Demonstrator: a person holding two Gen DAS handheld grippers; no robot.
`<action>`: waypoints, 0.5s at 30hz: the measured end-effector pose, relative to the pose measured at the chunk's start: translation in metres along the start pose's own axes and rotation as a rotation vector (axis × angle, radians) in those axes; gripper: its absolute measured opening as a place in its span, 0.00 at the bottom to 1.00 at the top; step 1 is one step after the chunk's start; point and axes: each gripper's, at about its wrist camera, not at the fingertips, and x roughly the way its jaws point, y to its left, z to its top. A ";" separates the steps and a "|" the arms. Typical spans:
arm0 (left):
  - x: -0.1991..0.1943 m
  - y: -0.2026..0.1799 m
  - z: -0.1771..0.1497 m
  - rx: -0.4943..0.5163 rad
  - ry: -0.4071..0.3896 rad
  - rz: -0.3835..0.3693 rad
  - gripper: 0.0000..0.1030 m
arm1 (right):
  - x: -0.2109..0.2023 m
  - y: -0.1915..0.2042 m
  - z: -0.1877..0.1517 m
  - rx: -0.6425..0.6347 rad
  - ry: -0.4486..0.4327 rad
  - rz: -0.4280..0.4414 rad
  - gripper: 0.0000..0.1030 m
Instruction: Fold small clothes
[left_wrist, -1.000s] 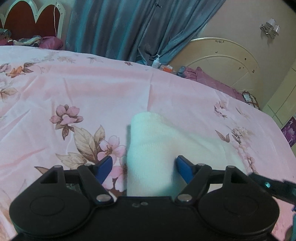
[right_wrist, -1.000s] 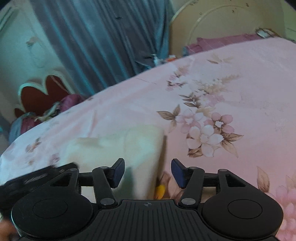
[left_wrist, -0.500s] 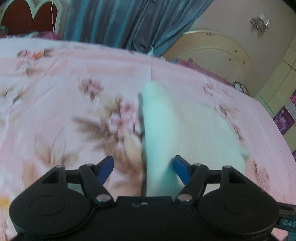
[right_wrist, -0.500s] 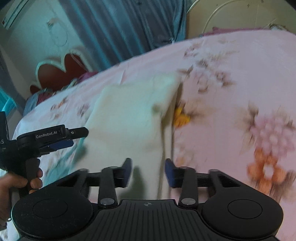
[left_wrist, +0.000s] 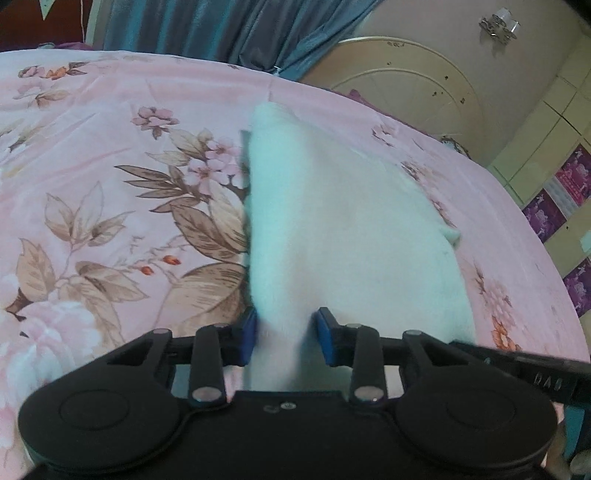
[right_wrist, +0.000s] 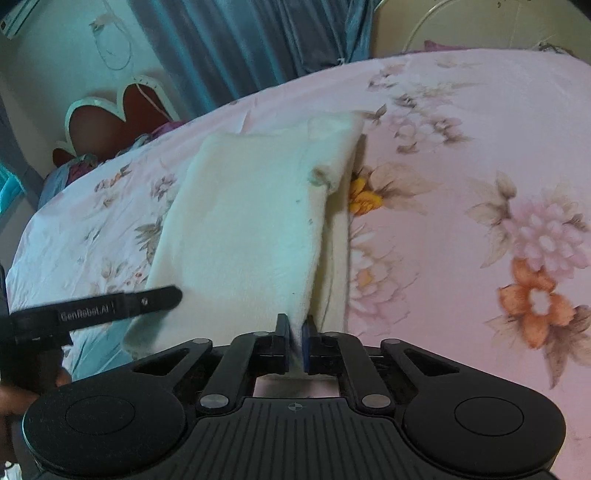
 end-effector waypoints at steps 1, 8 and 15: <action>-0.001 -0.002 0.000 -0.002 0.006 -0.007 0.32 | -0.005 0.000 0.001 -0.006 -0.004 0.000 0.03; 0.003 -0.005 -0.006 0.026 0.011 0.010 0.38 | 0.009 -0.009 -0.007 -0.001 0.036 -0.052 0.02; -0.002 -0.009 0.002 0.029 0.031 0.043 0.50 | -0.013 -0.007 0.002 0.009 -0.036 -0.069 0.04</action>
